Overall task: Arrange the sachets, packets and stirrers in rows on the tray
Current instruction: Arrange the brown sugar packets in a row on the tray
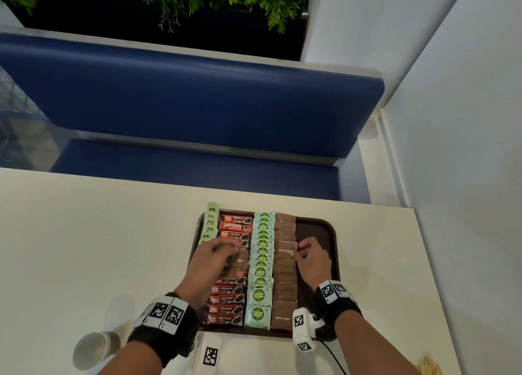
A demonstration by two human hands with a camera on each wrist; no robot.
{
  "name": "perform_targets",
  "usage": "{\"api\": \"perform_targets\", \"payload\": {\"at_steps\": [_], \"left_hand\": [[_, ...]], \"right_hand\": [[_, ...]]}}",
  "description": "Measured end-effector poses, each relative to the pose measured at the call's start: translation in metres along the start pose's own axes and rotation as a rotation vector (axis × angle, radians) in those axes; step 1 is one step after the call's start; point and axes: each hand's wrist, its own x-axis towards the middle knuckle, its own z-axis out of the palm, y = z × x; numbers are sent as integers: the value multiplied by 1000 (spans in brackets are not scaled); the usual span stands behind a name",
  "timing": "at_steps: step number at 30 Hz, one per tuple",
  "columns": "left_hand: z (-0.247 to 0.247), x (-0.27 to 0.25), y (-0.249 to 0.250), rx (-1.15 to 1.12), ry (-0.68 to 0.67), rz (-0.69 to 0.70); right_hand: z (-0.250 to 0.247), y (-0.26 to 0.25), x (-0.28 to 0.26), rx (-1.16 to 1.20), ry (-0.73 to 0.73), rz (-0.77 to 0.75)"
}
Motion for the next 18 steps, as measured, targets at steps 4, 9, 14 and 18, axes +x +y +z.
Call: {"api": "perform_targets", "payload": {"at_steps": [4,9,14,18], "left_hand": [[1,-1,0,-60,-41,10],[11,-5,0,-70,-41,24],[28,-5,-2,17,-61,85],[33,-11,2,61,-78,135]], "right_hand": [[-15,-7,-5,18,46,-11],[-39,-51,-42,384,-92,-70],[-51,-85,-80,521,-421,-166],[-61,-86,-84,563,-321,-137]]}}
